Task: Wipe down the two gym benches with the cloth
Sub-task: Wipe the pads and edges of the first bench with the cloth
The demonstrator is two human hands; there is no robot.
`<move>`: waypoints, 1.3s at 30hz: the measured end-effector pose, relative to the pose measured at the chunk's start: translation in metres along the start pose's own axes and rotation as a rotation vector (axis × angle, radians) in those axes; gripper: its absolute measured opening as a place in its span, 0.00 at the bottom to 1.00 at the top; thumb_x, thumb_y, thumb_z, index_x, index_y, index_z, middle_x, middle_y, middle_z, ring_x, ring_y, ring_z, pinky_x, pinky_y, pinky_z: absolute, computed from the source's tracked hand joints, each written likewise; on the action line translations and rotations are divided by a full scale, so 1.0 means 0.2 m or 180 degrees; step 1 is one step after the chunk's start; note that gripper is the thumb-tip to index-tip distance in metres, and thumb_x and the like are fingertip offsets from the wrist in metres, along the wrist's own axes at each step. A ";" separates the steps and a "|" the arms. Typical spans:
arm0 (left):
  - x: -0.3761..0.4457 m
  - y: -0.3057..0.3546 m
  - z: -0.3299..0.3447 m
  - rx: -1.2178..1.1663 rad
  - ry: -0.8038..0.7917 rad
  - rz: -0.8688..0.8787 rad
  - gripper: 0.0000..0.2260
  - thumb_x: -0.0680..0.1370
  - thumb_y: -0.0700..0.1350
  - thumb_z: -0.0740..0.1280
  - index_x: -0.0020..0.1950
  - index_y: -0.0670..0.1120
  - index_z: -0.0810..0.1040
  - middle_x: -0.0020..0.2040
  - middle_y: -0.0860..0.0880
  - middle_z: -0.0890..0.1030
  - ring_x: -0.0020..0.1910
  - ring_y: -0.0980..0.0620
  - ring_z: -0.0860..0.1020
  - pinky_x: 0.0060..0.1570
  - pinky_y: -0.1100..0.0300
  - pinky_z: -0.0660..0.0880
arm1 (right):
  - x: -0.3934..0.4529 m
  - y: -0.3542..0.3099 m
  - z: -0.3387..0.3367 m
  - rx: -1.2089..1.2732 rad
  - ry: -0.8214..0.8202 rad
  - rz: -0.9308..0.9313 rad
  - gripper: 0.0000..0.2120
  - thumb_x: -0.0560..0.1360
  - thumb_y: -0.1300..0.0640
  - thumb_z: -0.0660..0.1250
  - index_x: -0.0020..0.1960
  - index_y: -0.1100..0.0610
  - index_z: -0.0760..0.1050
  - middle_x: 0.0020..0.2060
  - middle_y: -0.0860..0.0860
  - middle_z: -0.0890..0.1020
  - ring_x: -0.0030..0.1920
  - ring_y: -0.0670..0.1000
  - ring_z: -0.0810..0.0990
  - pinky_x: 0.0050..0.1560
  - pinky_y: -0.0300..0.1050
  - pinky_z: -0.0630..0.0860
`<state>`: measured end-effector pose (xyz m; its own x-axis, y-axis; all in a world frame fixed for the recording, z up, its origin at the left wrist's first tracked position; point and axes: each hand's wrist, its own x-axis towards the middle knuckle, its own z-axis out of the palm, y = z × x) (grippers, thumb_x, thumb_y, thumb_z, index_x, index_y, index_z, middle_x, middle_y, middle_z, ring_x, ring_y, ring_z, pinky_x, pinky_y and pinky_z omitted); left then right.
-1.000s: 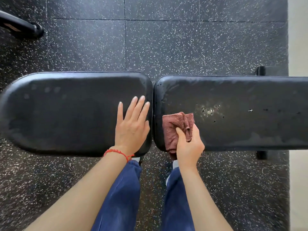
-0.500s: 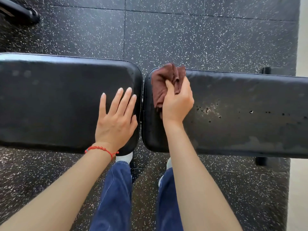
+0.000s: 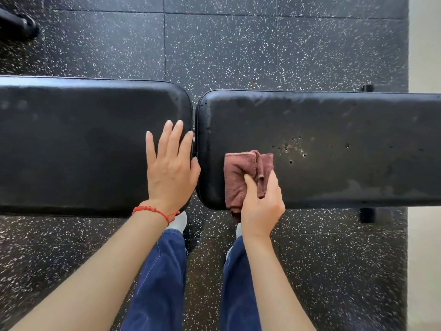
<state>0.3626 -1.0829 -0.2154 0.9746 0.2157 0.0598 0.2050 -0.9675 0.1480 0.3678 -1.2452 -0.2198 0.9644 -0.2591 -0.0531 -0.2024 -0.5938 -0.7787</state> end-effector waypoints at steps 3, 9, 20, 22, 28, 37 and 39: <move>0.00 0.13 0.05 -0.0339 -0.0032 0.0166 0.22 0.74 0.44 0.57 0.66 0.37 0.71 0.68 0.38 0.70 0.70 0.40 0.64 0.68 0.40 0.54 | 0.10 -0.02 0.04 0.0002 0.0072 -0.0076 0.23 0.71 0.53 0.69 0.60 0.66 0.75 0.51 0.58 0.82 0.51 0.56 0.79 0.54 0.23 0.63; 0.08 0.22 0.17 -0.0673 -0.0141 0.0305 0.23 0.76 0.44 0.55 0.70 0.37 0.67 0.71 0.38 0.67 0.70 0.40 0.63 0.68 0.45 0.57 | 0.42 -0.08 0.15 0.0067 0.0269 -0.0373 0.22 0.70 0.53 0.69 0.58 0.66 0.76 0.48 0.59 0.83 0.49 0.58 0.80 0.49 0.36 0.68; 0.14 0.31 0.33 -0.0630 -0.0124 0.0025 0.24 0.77 0.45 0.55 0.72 0.35 0.63 0.72 0.37 0.62 0.72 0.40 0.57 0.70 0.43 0.55 | 0.45 0.06 -0.01 -0.0068 0.0034 -0.0353 0.23 0.72 0.48 0.65 0.60 0.63 0.75 0.50 0.56 0.83 0.51 0.54 0.80 0.53 0.45 0.74; 0.14 0.31 0.33 -0.0623 -0.0116 0.0017 0.24 0.77 0.45 0.55 0.72 0.35 0.63 0.73 0.37 0.62 0.72 0.40 0.57 0.70 0.44 0.54 | 0.36 0.12 -0.11 -0.0151 -0.0046 -0.0211 0.22 0.72 0.48 0.65 0.58 0.63 0.76 0.48 0.55 0.83 0.49 0.54 0.81 0.51 0.45 0.75; 0.14 0.31 0.33 -0.0592 -0.0124 0.0007 0.25 0.77 0.45 0.54 0.72 0.35 0.62 0.73 0.37 0.62 0.72 0.41 0.57 0.71 0.45 0.52 | 0.27 0.18 -0.19 -0.0108 -0.0110 -0.0078 0.23 0.72 0.48 0.66 0.58 0.65 0.76 0.49 0.55 0.83 0.50 0.51 0.80 0.53 0.38 0.74; 0.14 0.32 0.33 -0.0613 -0.0064 -0.0012 0.24 0.77 0.45 0.54 0.72 0.35 0.62 0.73 0.38 0.61 0.73 0.41 0.56 0.71 0.47 0.52 | 0.63 0.07 -0.01 -0.0030 0.0076 -0.0601 0.21 0.70 0.53 0.69 0.57 0.67 0.76 0.48 0.58 0.83 0.48 0.57 0.81 0.52 0.32 0.68; 0.14 0.32 0.33 -0.0605 -0.0018 0.0004 0.24 0.78 0.45 0.55 0.72 0.35 0.63 0.73 0.38 0.61 0.73 0.41 0.57 0.71 0.47 0.52 | 0.76 0.03 0.04 0.0040 0.0121 -0.0592 0.21 0.70 0.52 0.70 0.57 0.66 0.77 0.46 0.58 0.83 0.47 0.59 0.81 0.49 0.39 0.69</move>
<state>0.4091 -1.1466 -0.2687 0.9755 0.2133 0.0547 0.1837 -0.9253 0.3316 0.5154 -1.2824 -0.2366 0.9778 -0.1743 0.1160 -0.0188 -0.6248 -0.7806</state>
